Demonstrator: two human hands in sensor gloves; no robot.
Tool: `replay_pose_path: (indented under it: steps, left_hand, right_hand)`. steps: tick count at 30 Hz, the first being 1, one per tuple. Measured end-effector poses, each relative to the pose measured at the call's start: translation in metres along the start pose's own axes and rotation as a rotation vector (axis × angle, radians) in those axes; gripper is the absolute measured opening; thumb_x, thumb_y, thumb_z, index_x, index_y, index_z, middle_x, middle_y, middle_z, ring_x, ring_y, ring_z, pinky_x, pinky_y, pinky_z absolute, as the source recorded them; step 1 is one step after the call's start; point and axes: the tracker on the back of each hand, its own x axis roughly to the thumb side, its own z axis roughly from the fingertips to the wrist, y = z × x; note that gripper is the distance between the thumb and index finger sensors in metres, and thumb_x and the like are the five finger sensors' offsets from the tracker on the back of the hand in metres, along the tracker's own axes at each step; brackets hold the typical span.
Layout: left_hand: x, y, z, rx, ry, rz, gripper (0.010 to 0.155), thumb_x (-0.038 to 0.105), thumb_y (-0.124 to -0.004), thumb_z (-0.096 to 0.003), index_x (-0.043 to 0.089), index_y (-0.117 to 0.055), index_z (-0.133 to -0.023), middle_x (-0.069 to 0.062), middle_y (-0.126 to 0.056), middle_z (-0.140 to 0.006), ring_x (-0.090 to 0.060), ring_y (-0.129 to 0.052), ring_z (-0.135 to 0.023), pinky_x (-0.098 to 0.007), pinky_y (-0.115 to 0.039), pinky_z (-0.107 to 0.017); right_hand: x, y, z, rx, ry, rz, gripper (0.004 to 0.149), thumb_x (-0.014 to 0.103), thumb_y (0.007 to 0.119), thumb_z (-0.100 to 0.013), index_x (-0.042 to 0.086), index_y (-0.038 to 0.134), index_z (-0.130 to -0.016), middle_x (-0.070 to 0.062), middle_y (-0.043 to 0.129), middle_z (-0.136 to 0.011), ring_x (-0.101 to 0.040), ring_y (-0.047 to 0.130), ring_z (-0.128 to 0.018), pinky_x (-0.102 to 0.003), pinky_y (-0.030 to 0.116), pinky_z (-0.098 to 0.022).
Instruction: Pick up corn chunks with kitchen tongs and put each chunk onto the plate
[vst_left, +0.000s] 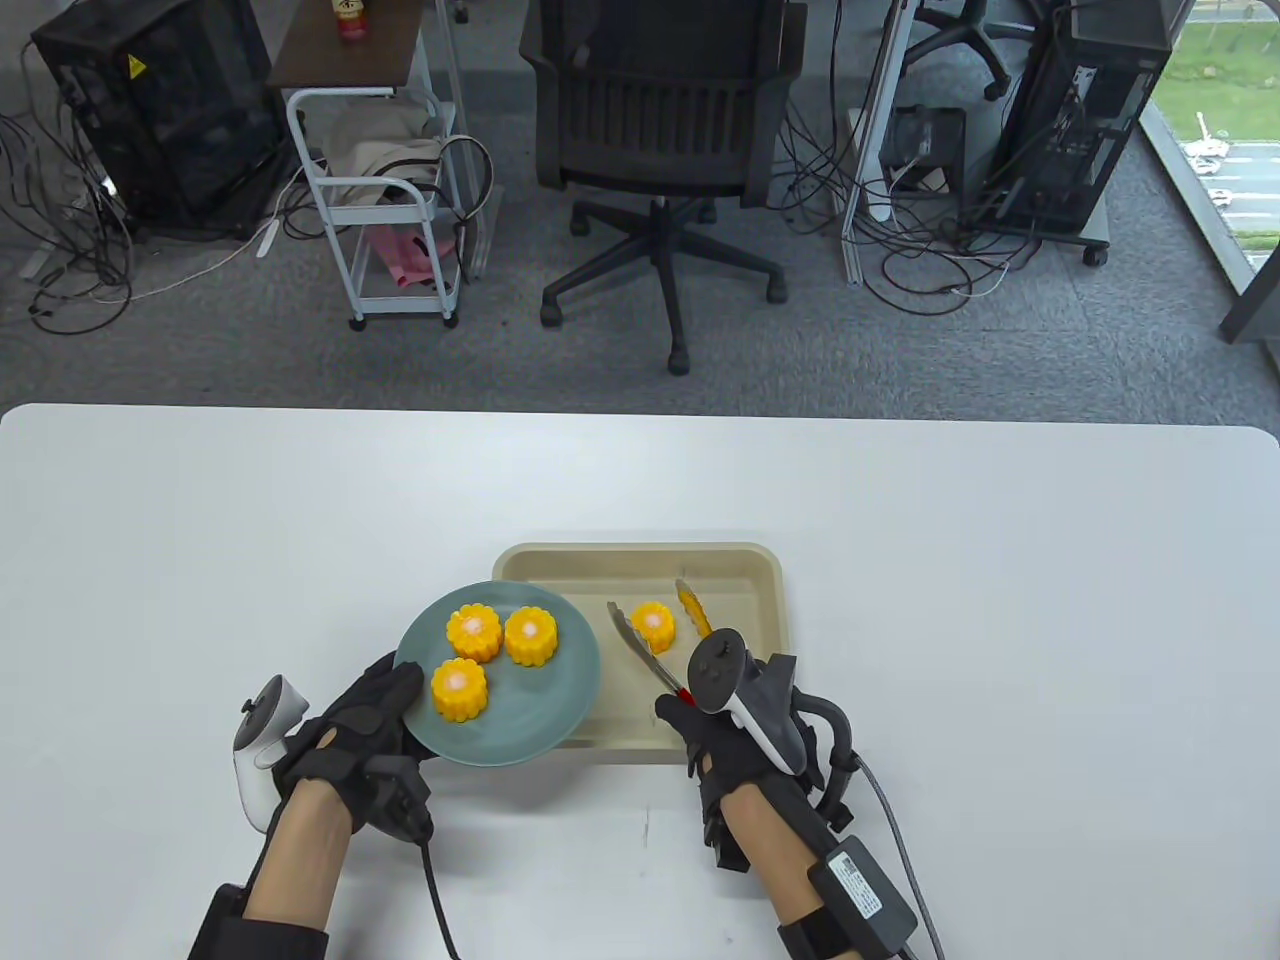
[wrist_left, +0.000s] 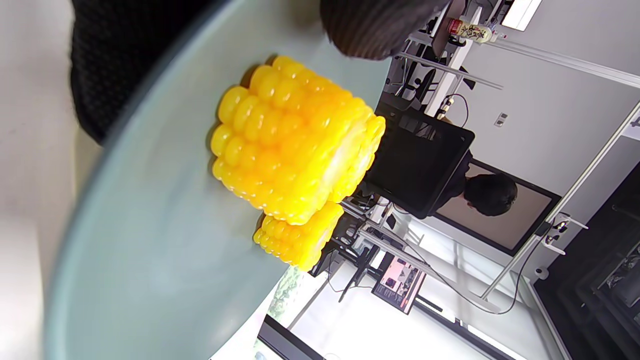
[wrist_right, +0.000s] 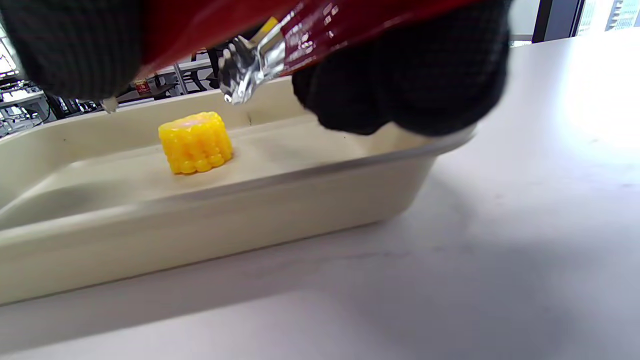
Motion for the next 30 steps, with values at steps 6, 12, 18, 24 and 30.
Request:
replay_pose_path:
  steps: [6, 12, 18, 24, 30]
  left_hand:
    - [0.000, -0.001, 0.000, -0.016, 0.000, -0.006, 0.057, 0.031, -0.063, -0.0540, 0.014, -0.050, -0.107, -0.022, -0.077, -0.092, -0.044, -0.100, -0.072, -0.053, -0.093, -0.047]
    - [0.000, 0.000, -0.001, -0.018, 0.002, -0.012, 0.057, 0.031, -0.063, -0.0541, 0.014, -0.050, -0.107, -0.022, -0.077, -0.092, -0.044, -0.100, -0.072, -0.053, -0.093, -0.047]
    - [0.000, 0.000, -0.001, -0.012, 0.001, -0.012, 0.057, 0.031, -0.063, -0.0541, 0.014, -0.050, -0.107, -0.022, -0.077, -0.092, -0.044, -0.100, -0.072, -0.053, -0.093, -0.047]
    - [0.001, 0.000, -0.001, -0.008, -0.003, -0.007, 0.057, 0.031, -0.063, -0.0541, 0.014, -0.049, -0.107, -0.022, -0.077, -0.092, -0.044, -0.100, -0.072, -0.053, -0.093, -0.047]
    - [0.002, 0.001, -0.001, -0.006, -0.011, 0.005, 0.057, 0.031, -0.063, -0.0541, 0.014, -0.049, -0.107, -0.022, -0.077, -0.093, -0.044, -0.100, -0.072, -0.053, -0.093, -0.047]
  right_hand:
    - [0.009, 0.004, -0.001, -0.013, 0.022, 0.067, 0.088, 0.070, 0.077, -0.040, 0.016, 0.054, -0.106, -0.016, 0.082, -0.094, -0.023, 0.100, -0.054, -0.039, 0.089, -0.037]
    - [0.011, 0.007, -0.001, -0.027, 0.021, 0.106, 0.082, 0.066, 0.079, -0.041, 0.019, 0.059, -0.105, -0.014, 0.086, -0.091, -0.022, 0.101, -0.051, -0.039, 0.090, -0.035]
    - [0.005, 0.002, -0.002, -0.072, 0.028, 0.138, 0.074, 0.066, 0.078, -0.041, 0.025, 0.067, -0.103, 0.003, 0.093, -0.088, -0.018, 0.106, -0.045, -0.036, 0.094, -0.031]
    - [-0.017, -0.012, -0.006, -0.060, 0.028, 0.003, 0.074, 0.067, 0.076, -0.042, 0.026, 0.067, -0.102, 0.001, 0.094, -0.088, -0.016, 0.108, -0.043, -0.034, 0.095, -0.030]
    - [-0.035, -0.043, 0.008, -0.159, 0.000, -0.172, 0.074, 0.066, 0.075, -0.042, 0.025, 0.066, -0.102, 0.001, 0.093, -0.087, -0.016, 0.108, -0.043, -0.035, 0.095, -0.030]
